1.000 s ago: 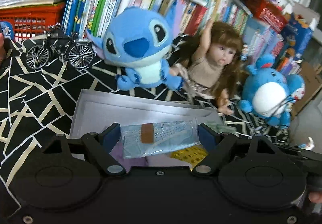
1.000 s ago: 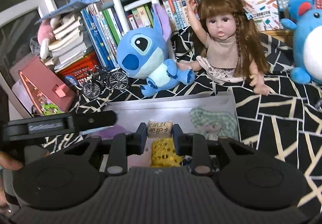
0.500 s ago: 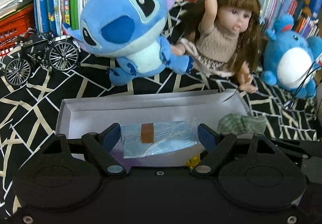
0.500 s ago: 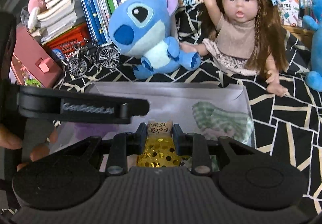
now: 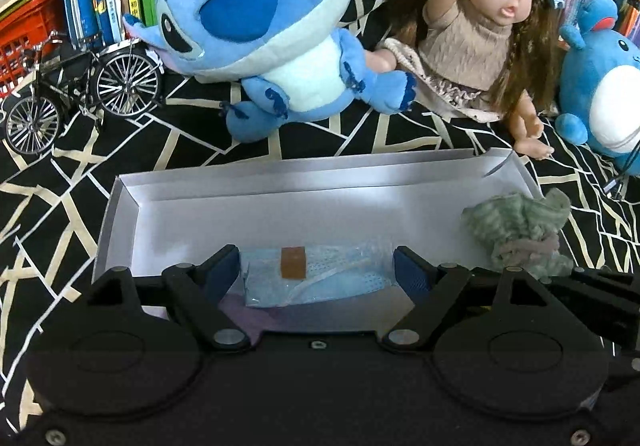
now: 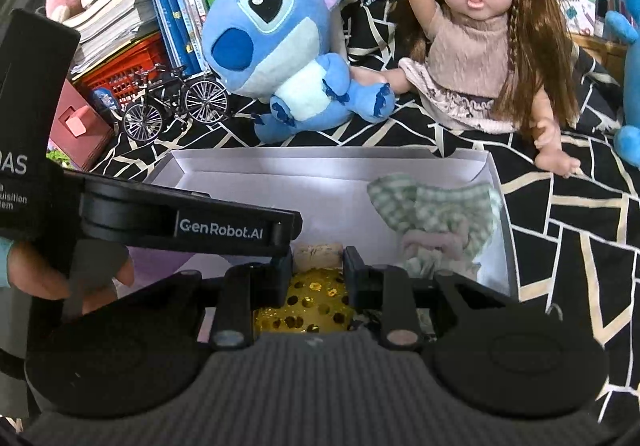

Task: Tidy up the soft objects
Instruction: 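Carry the packet into the box and open the left tool while the right drops the tag in, then withdraw both tools from the box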

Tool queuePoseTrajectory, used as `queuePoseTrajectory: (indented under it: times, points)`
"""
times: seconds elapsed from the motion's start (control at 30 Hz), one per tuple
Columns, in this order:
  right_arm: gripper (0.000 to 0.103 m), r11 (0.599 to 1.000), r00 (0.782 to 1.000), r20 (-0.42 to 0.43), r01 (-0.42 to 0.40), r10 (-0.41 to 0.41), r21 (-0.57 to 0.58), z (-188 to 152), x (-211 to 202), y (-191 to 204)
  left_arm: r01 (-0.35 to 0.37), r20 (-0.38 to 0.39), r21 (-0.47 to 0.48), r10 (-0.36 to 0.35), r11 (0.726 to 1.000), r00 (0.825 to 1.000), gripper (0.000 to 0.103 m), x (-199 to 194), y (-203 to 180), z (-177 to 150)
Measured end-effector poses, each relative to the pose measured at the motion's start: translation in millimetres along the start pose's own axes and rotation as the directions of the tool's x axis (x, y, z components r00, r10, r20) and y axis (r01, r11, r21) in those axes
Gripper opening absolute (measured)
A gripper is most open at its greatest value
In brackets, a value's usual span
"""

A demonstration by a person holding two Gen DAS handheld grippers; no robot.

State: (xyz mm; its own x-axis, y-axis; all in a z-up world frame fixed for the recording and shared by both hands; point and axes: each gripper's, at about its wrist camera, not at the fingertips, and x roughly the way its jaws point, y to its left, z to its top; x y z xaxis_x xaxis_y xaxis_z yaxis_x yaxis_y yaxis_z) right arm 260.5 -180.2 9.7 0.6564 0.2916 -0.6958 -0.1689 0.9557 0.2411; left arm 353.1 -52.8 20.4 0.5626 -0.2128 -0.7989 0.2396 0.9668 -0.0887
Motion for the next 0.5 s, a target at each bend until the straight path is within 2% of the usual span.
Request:
queuePoseTrajectory:
  times: [0.23, 0.27, 0.37, 0.5]
  points:
    - [0.039, 0.999, 1.000, 0.017, -0.010, 0.009, 0.032, -0.6, -1.1, -2.7, 0.011, 0.002, -0.035, -0.011, 0.999, 1.000, 0.083, 3.6, 3.8, -0.1]
    - [0.042, 0.999, 1.000, 0.020, -0.016, 0.015, 0.041, -0.7, -2.3, -3.7, 0.018, 0.007, -0.042, -0.018, 0.999, 1.000, 0.083, 1.6, 4.6, 0.2]
    - [0.058, 0.998, 0.999, 0.034, -0.027, 0.025, 0.059, -0.7, -6.6, -4.4, 0.034, 0.024, -0.050, -0.033, 0.998, 0.999, 0.084, -7.3, 5.8, 2.2]
    - [0.065, 0.997, 0.998, 0.052, -0.043, 0.040, 0.071, -1.0, -16.1, -3.7, 0.037, 0.065, -0.049, -0.034, 0.998, 0.997, 0.088, -24.2, 6.5, 3.2]
